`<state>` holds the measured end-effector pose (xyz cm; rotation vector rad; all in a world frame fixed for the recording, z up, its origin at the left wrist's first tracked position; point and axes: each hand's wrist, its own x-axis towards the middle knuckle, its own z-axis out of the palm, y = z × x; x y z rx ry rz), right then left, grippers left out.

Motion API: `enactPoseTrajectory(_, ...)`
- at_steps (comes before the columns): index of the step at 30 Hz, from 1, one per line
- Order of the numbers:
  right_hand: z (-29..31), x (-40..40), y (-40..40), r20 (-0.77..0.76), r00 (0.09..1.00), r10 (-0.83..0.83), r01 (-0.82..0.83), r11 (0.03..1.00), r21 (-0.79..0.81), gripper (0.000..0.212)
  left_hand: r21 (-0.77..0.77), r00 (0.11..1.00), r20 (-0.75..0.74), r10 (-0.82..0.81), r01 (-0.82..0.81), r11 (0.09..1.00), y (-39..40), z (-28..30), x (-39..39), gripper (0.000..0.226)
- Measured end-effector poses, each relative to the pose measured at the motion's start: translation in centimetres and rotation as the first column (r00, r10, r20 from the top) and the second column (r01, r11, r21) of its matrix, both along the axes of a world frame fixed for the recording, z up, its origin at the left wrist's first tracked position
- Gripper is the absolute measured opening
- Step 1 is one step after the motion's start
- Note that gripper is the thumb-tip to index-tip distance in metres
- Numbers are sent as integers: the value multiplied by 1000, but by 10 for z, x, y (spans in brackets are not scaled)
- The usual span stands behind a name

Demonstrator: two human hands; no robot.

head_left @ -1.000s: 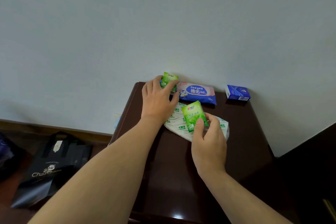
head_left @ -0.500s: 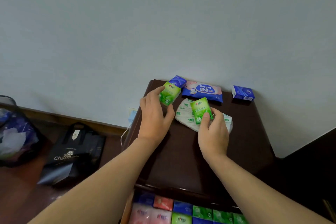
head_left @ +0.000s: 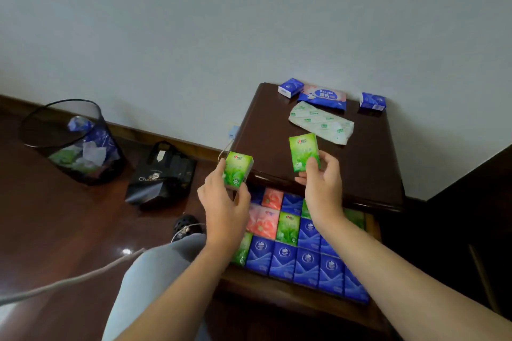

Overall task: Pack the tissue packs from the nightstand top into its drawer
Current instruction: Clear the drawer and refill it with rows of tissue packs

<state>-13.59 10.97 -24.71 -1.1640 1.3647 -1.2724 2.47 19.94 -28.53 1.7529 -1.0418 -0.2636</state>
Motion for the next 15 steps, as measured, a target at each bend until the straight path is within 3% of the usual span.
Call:
enactPoseTrajectory(2,-12,-5,39,40,998,56,-58,997,50,20,40,999,4,38,-38,998,22,-8,-1,63)
enactPoseTrajectory(5,-35,-8,83,46,989,143,-148,978,147,41,98,996,-12,88,-86,991,42,-14,-2,61)
enactPoseTrajectory(8,-56,2,99,-3,984,180,-168,926,337,35,133,997,-17,72,-69,989,57,-21,-4,61)
enactPoseTrajectory(11,-70,20,91,74,993,92,-116,863,492,28,163,999,-22,42,-38,986,67,-31,-4,62)
enactPoseTrajectory(15,-81,44,68,43,998,-37,8,845,535,28,142,1000,13,13,-15,990,69,-38,-2,62)
